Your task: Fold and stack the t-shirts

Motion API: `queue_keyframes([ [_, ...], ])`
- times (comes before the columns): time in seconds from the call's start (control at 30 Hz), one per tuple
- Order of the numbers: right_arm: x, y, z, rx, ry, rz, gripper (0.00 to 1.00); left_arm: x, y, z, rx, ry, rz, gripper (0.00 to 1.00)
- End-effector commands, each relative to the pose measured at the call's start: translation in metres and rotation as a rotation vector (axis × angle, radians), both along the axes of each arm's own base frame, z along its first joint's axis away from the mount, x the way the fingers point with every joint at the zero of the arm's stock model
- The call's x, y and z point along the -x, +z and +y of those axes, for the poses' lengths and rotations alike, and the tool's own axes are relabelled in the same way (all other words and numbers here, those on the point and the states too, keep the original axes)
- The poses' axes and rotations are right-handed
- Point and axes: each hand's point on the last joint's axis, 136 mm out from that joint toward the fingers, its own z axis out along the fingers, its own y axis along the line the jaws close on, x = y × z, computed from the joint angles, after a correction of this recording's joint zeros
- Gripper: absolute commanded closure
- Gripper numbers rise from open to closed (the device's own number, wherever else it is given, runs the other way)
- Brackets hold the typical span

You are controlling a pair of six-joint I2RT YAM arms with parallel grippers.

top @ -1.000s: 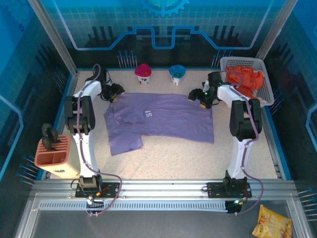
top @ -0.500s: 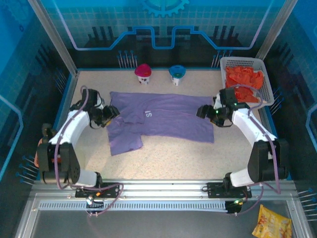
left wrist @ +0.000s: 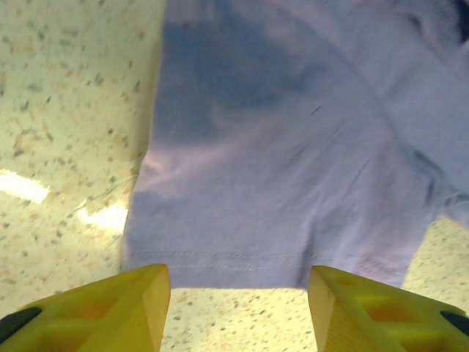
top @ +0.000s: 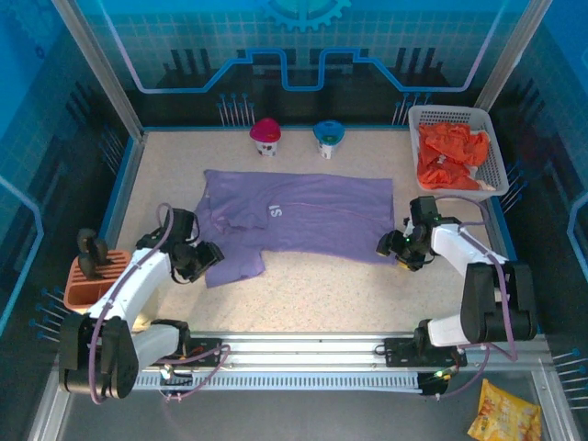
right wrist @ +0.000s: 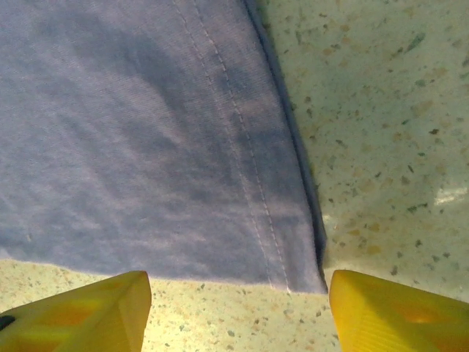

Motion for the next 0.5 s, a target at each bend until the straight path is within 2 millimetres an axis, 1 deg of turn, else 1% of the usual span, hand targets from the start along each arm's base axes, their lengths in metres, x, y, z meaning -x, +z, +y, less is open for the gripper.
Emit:
queue_keyframes([
  [0.0,-0.001,-0.009,0.002,-0.038,-0.025,0.012,0.35,0.009,-0.002,0.006,-0.044,0.029,0.034,0.47],
  [0.2,0.007,-0.021,-0.001,-0.016,-0.031,0.053,0.37,0.011,-0.013,0.010,-0.077,0.031,0.086,0.47],
  [0.37,0.011,-0.015,-0.004,-0.005,-0.035,0.044,0.37,0.012,-0.019,0.010,-0.081,0.026,0.100,0.47],
  [0.47,0.015,-0.014,-0.001,-0.021,-0.034,0.053,0.37,0.014,-0.025,0.008,-0.073,0.025,0.118,0.47],
])
